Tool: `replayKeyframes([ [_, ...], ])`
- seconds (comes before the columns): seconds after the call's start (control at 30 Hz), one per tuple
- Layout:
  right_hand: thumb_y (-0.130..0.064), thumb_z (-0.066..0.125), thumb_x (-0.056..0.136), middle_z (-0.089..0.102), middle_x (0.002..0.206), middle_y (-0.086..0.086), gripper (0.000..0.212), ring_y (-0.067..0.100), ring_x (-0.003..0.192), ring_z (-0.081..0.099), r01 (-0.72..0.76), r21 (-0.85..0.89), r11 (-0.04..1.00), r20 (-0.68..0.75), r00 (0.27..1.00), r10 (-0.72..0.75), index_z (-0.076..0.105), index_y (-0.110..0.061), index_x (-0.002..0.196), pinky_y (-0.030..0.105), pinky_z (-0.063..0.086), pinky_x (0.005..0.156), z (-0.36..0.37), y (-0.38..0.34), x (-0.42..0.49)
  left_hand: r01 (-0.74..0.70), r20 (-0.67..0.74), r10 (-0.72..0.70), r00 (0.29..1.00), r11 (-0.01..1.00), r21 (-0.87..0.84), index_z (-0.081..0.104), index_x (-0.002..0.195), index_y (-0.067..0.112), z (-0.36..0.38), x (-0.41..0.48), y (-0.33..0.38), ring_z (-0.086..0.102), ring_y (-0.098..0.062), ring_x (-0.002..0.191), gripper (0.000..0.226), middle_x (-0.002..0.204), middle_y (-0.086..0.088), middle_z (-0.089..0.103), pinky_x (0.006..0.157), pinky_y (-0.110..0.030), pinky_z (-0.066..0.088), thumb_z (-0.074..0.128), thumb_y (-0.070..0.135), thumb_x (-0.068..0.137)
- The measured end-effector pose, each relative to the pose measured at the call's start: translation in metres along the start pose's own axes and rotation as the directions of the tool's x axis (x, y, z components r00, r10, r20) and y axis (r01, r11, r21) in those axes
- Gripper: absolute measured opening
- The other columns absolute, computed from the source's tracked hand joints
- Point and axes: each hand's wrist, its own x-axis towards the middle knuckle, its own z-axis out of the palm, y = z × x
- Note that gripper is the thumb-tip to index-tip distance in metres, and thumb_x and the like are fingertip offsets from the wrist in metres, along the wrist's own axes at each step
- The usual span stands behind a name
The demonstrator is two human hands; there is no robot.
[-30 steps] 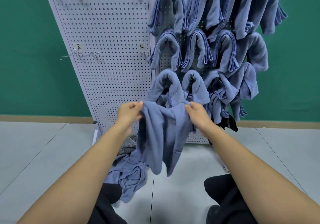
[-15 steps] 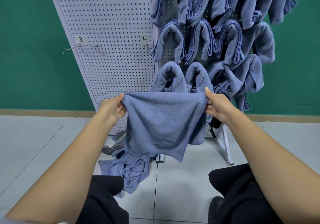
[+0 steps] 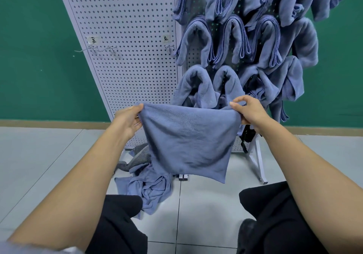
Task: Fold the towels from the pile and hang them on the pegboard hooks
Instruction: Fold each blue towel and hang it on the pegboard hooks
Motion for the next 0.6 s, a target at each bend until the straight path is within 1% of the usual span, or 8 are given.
replayKeyframes([
  [0.1, -0.020, 0.066, 0.090, 0.053, 0.071, 0.003, 0.023, 0.007, 0.049, 0.050, -0.084, 0.211, 0.974, -0.003, 0.996, 0.086, 0.055, -0.014, 0.109, 0.015, 0.044, 0.041, -0.006, 0.001, 0.000, -0.018, 0.008, 0.018, 1.000, 1.000, 0.010, 0.056, 0.084, 0.013, -0.001, 0.000, 0.000, 0.059, -0.012, 0.072, 0.010, 0.082, -0.001, 0.061, 0.069, -0.025, 0.053, 0.062, 0.009, 0.091],
  [0.17, -0.018, 0.067, 0.089, 0.054, 0.070, 0.002, 0.016, 0.004, 0.046, 0.049, -0.095, 0.256, 0.962, -0.003, 0.995, 0.099, 0.059, -0.013, 0.103, 0.015, 0.046, 0.044, -0.009, 0.003, 0.001, -0.036, 0.011, 0.036, 0.999, 0.999, 0.031, 0.054, 0.082, 0.014, -0.004, 0.001, 0.000, 0.058, -0.012, 0.069, 0.015, 0.080, -0.001, 0.061, 0.064, -0.024, 0.053, 0.065, 0.007, 0.088],
  [0.23, -0.017, 0.066, 0.090, 0.053, 0.068, 0.001, 0.003, 0.006, 0.051, 0.047, -0.087, 0.253, 0.964, -0.011, 0.996, 0.093, 0.063, -0.015, 0.090, 0.016, 0.050, 0.051, -0.011, 0.006, 0.002, -0.054, 0.010, 0.053, 0.999, 0.997, 0.061, 0.052, 0.085, 0.015, -0.006, 0.001, -0.001, 0.057, -0.012, 0.067, 0.019, 0.081, -0.002, 0.060, 0.063, -0.025, 0.052, 0.067, 0.004, 0.086],
  [0.33, -0.012, 0.064, 0.091, 0.054, 0.070, 0.001, 0.009, 0.010, 0.059, 0.046, -0.064, 0.238, 0.969, -0.006, 0.998, 0.067, 0.065, -0.017, 0.083, 0.023, 0.049, 0.065, -0.013, 0.008, 0.003, -0.100, 0.031, 0.096, 0.995, 0.984, 0.147, 0.057, 0.098, 0.013, -0.004, -0.002, -0.001, 0.056, -0.013, 0.065, 0.020, 0.082, -0.005, 0.062, 0.067, -0.024, 0.054, 0.067, 0.001, 0.085],
  [0.4, -0.009, 0.063, 0.090, 0.057, 0.075, 0.002, 0.010, 0.011, 0.063, 0.049, -0.052, 0.239, 0.970, 0.014, 0.999, 0.050, 0.066, -0.016, 0.085, 0.025, 0.047, 0.069, -0.014, 0.007, 0.001, -0.128, 0.047, 0.121, 0.991, 0.975, 0.179, 0.062, 0.101, 0.013, -0.002, -0.004, -0.001, 0.057, -0.012, 0.064, 0.020, 0.082, -0.005, 0.064, 0.064, -0.020, 0.056, 0.066, 0.000, 0.086],
  [0.47, -0.007, 0.064, 0.089, 0.060, 0.080, 0.003, 0.010, 0.011, 0.068, 0.052, -0.042, 0.244, 0.969, 0.026, 0.999, 0.036, 0.067, -0.016, 0.086, 0.023, 0.047, 0.070, -0.014, 0.007, 0.001, -0.158, 0.059, 0.148, 0.987, 0.962, 0.223, 0.066, 0.096, 0.012, -0.003, -0.004, -0.002, 0.056, -0.012, 0.065, 0.017, 0.084, -0.004, 0.063, 0.061, -0.018, 0.054, 0.064, -0.001, 0.086],
  [0.53, -0.005, 0.066, 0.087, 0.062, 0.085, 0.004, 0.011, 0.011, 0.073, 0.055, -0.041, 0.229, 0.972, 0.046, 0.998, 0.031, 0.068, -0.016, 0.089, 0.022, 0.047, 0.072, -0.015, 0.007, 0.001, -0.202, 0.054, 0.195, 0.979, 0.935, 0.290, 0.067, 0.099, 0.007, -0.003, -0.001, -0.004, 0.057, -0.014, 0.071, 0.018, 0.085, -0.004, 0.060, 0.064, -0.020, 0.052, 0.063, -0.004, 0.086],
  [0.6, -0.002, 0.069, 0.084, 0.062, 0.091, 0.006, 0.019, 0.014, 0.080, 0.058, -0.037, 0.184, 0.982, 0.082, 0.996, 0.022, 0.069, -0.015, 0.098, 0.022, 0.049, 0.077, -0.017, 0.009, 0.002, -0.243, 0.053, 0.240, 0.969, 0.904, 0.352, 0.067, 0.105, 0.004, -0.002, 0.001, -0.005, 0.055, -0.015, 0.074, 0.024, 0.082, -0.004, 0.058, 0.068, -0.022, 0.051, 0.064, -0.008, 0.084],
])
